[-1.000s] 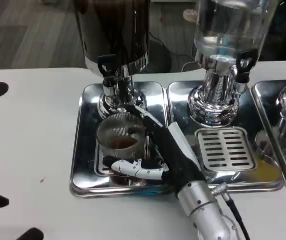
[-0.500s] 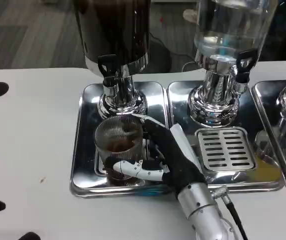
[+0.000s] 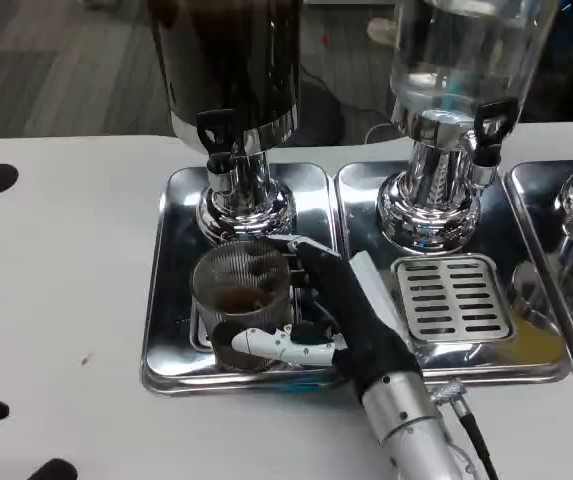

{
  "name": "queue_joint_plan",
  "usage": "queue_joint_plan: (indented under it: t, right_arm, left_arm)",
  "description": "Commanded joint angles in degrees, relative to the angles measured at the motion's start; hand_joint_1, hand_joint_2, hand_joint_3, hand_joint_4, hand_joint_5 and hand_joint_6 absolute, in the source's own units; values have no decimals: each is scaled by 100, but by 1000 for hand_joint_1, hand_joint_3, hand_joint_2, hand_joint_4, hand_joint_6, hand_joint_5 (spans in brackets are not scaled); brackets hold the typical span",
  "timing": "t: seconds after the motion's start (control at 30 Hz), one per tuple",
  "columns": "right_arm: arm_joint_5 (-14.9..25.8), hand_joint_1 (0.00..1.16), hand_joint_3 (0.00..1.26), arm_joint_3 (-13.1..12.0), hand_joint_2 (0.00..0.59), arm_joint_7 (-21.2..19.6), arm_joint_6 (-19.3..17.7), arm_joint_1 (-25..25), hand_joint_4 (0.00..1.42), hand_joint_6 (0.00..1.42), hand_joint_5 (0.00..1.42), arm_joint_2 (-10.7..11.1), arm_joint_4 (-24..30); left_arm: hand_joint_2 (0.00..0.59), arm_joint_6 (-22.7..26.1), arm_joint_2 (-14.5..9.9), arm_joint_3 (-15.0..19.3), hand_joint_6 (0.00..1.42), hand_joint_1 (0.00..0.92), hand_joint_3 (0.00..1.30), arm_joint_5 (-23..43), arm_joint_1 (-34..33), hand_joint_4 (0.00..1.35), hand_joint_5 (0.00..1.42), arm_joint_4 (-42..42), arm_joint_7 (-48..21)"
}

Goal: Grasp the cup under the faucet to collect the drink, then remove the cup.

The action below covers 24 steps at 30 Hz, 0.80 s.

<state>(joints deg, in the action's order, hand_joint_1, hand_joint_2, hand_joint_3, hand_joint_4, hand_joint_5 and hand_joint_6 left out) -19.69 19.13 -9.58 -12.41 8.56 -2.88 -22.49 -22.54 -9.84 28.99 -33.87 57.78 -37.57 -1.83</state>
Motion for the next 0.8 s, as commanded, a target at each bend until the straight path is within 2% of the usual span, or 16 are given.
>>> queue_joint_plan:
  t: [0.03, 0.4, 0.8]
  right_arm:
    - [102, 833, 418, -73, 96, 21, -113, -169, 435, 265, 455, 1, 171]
    - [244, 814, 427, -170, 101, 102, -326, -419, 449, 281, 474, 134, 476]
    - [380, 792, 433, -315, 105, 404, -616, -963, 444, 284, 474, 482, 1325]
  left_arm:
    - [111, 24, 28, 10, 620, 0, 448, 9, -29, 362, 466, -70, -40]
    - [112, 77, 34, -85, 620, 0, 448, -51, -124, 362, 469, -51, -77]
    - [112, 217, -6, -257, 620, 0, 448, -131, -278, 362, 469, 9, -160]
